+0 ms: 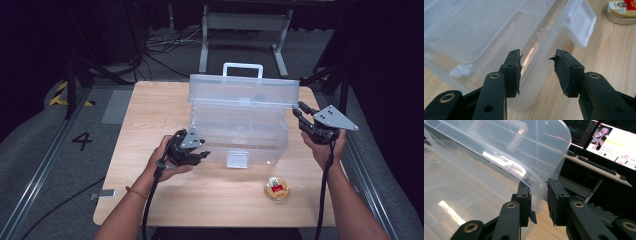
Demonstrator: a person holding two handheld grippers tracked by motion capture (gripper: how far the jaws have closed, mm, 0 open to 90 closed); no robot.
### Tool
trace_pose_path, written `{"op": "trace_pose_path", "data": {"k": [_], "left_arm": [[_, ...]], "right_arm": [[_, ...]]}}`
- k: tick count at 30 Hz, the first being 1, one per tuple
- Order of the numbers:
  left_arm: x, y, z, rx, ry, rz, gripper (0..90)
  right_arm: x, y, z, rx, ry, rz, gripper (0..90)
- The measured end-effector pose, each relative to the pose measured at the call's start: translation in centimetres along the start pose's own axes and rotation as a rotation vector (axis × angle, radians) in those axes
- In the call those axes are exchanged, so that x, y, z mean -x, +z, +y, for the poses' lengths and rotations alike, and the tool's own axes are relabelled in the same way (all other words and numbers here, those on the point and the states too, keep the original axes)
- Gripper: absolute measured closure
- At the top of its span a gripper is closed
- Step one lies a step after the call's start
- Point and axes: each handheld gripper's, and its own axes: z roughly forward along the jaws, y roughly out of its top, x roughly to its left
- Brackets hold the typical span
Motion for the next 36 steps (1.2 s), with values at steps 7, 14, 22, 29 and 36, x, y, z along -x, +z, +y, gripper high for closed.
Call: {"op": "trace_pose_path", "data": {"k": [7,14,22,29,36], "left_arm": [[0.1,0.9,1.0,-0.044,0.029,-0.026,55.3],[0.1,1.8,1.8,-0.091,0.049,-0.058,55.4],[0.3,3.0,2.7,-0.223,0.092,-0.018,59.9],[0.2,3.8,2.7,-0.265,0.113,-0.019,64.1],[-0.3,3.5,2.4,-0.248,0.106,-0.038,69.4]], "right_arm": [[0.1,0.4,0.6,-0.018,0.024,-0.022,73.8],[0.5,0.9,1.0,-0.026,0.056,-0.03,74.3],[0.6,1.5,1.7,-0.044,0.046,-0.065,75.8],[0.5,2.1,2.0,-0.042,0.047,-0.087,76.5],[1.1,2.6,2.4,-0.041,0.059,-0.083,76.8]]}}
